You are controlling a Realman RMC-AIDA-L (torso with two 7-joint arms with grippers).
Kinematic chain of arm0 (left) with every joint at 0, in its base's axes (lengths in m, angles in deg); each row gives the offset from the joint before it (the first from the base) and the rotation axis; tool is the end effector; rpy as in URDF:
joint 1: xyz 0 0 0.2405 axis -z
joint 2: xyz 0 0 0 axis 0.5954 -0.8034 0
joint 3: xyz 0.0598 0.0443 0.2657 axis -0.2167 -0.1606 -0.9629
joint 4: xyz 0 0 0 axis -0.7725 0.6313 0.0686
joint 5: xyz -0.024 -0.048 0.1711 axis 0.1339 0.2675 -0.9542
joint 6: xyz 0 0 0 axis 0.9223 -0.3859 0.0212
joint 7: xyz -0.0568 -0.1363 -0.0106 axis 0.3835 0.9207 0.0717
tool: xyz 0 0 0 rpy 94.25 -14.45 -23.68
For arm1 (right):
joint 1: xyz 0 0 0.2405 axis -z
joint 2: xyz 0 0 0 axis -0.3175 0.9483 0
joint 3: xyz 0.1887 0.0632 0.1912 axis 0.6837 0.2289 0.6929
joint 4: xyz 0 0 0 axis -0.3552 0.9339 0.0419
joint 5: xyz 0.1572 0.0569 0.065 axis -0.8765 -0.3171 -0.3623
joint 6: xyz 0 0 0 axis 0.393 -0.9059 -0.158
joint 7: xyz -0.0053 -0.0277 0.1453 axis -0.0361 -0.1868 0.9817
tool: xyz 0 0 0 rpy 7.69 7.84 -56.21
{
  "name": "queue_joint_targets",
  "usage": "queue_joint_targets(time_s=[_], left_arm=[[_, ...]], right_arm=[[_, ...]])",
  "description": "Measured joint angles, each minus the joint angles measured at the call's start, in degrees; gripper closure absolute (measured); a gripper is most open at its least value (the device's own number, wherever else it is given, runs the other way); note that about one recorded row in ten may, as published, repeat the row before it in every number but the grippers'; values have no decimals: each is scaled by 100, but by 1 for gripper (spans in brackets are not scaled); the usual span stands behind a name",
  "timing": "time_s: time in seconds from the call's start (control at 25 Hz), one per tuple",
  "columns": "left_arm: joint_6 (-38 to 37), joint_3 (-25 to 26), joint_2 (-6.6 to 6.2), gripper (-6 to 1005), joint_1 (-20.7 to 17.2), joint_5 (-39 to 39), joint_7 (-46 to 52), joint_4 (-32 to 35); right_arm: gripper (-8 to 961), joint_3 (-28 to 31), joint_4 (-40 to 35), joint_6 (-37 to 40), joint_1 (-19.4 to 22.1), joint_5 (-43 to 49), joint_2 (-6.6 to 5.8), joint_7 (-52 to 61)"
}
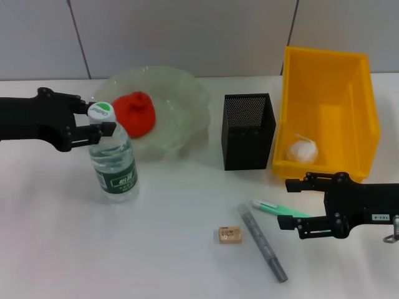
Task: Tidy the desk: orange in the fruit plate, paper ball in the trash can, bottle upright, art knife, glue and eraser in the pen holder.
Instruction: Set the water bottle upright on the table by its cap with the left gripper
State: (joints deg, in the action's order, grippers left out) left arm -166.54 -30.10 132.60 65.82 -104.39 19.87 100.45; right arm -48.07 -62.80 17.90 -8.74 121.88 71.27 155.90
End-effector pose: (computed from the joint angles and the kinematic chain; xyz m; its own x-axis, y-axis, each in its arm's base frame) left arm -0.2348 0.3458 0.0609 0.9311 0.2409 0.2737 0.3371 -0.8548 -0.3945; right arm 0.2690 0.2968 -0.0091 0.8545 -0.2914 -0.4300 -0.3744 -0.9194 -0.1210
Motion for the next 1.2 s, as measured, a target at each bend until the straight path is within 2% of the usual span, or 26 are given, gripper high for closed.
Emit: queue_joint_targets(time_s=[0.28,1.2], left_arm=[[54,214,-16,558,-2,-4,84,-137],[456,239,-10,557,-24,-37,46,-339]], right_arm=[[127,0,-1,-14,-8,0,7,-35],[127,0,-1,-26,-8,9,-2,-52]])
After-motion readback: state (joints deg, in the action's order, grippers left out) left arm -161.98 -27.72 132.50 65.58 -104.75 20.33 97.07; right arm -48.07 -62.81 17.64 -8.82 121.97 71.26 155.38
